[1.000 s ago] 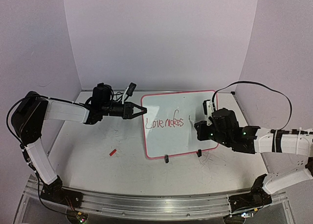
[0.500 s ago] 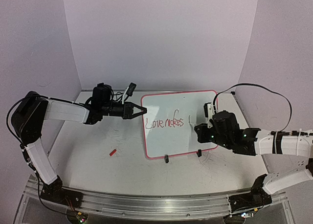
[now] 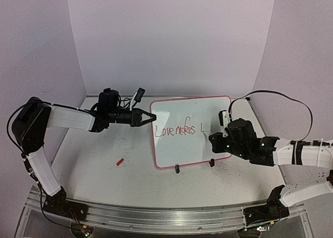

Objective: Write a sentence on the whiteboard

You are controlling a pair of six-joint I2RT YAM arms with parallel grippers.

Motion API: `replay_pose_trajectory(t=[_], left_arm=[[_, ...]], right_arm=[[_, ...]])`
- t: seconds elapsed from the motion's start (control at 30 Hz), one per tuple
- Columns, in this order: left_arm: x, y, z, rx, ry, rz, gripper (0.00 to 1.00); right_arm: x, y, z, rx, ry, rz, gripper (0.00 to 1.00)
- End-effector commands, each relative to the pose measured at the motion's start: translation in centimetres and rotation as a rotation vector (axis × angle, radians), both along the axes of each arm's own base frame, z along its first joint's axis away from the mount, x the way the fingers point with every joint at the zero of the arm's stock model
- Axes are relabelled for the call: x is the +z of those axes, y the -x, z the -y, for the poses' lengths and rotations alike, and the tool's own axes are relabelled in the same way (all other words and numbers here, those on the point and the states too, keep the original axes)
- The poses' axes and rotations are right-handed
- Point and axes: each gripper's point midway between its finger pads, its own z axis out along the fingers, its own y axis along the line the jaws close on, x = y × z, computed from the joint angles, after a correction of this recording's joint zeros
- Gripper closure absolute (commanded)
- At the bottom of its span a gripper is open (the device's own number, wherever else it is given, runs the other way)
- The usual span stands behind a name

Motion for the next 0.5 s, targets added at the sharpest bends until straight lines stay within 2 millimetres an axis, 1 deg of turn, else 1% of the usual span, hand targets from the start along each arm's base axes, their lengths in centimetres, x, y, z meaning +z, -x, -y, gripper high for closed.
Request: replay_pose_trajectory(t=[0.0,0.07,0.17,0.2,0.33,0.47], left_arm=[[-1.9,-1.2,-0.6,0.078,-0.085,0.020,1.00],[-1.9,-1.2,-0.6,0.078,-0.085,0.021,1.00],[-1.9,-1.1,-0.6,0.076,-0.086,0.020,1.00],[-1.8,-1.1,-0.6,0.076,-0.085,0.021,1.00],[-1.6,-1.0,-0.8,0.078,-0.084,0.028,1.00],[-1.8,-1.1,-0.7,0.075,-0.086,0.027,1.00]], right_arm=[[4.6,-0.7,0.2,-0.016,-0.071,0.103,1.00],[4.8,-1.0,-0.1,-0.009,-0.076,0.106,1.00],[4.1,-1.6,-0.5,-0.008,-0.057,0.093,1.00],[4.2,-1.7,-0.5,-0.014,-0.057,0.095,1.00],[4.5,-2.3,-0.3,-0.042,-0.051,0.106,1.00],[4.3,-2.6,-0.1,-0.056,-0.041,0.106,1.00]])
